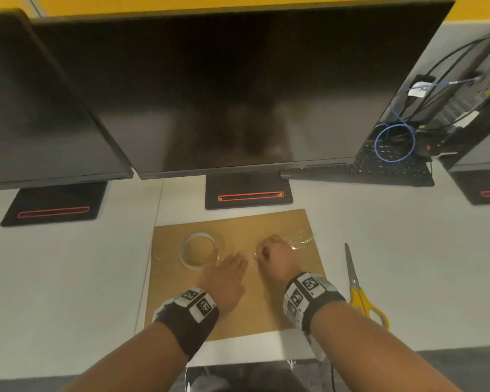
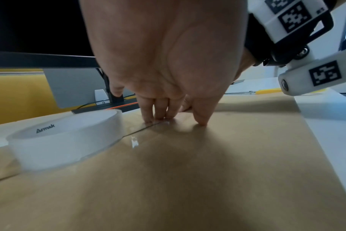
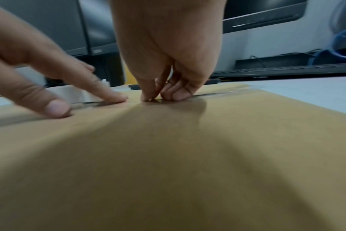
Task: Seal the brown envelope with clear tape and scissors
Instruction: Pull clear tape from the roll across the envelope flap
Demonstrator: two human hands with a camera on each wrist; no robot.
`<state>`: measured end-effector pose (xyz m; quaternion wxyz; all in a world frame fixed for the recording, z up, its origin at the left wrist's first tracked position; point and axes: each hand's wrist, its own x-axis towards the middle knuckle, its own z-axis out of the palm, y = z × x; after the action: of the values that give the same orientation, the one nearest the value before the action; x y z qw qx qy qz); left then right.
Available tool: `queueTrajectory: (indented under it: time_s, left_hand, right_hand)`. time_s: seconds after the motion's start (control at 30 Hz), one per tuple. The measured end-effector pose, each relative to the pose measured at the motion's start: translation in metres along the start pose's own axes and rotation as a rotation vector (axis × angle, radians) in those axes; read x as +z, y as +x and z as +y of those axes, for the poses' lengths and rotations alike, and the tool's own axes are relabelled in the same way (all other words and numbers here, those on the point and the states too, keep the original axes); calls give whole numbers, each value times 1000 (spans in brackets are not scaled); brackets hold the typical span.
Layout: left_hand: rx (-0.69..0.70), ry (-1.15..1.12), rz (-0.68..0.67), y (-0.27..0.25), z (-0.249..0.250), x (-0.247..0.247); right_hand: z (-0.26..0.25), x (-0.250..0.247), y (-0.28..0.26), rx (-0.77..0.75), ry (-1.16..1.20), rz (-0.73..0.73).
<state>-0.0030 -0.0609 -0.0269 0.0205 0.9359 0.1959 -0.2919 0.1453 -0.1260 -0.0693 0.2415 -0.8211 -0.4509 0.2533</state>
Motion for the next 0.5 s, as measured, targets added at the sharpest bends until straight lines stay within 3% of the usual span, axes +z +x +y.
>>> queueTrajectory:
  time_s: [0.17,0.5]
  left_hand:
    - [-4,37,2,5,2,-5]
    - [-53,81,-7,13,10,-13]
  right_hand:
    - [27,-32,2,227,-15,122]
    - [57,-49,1,287,-18,228]
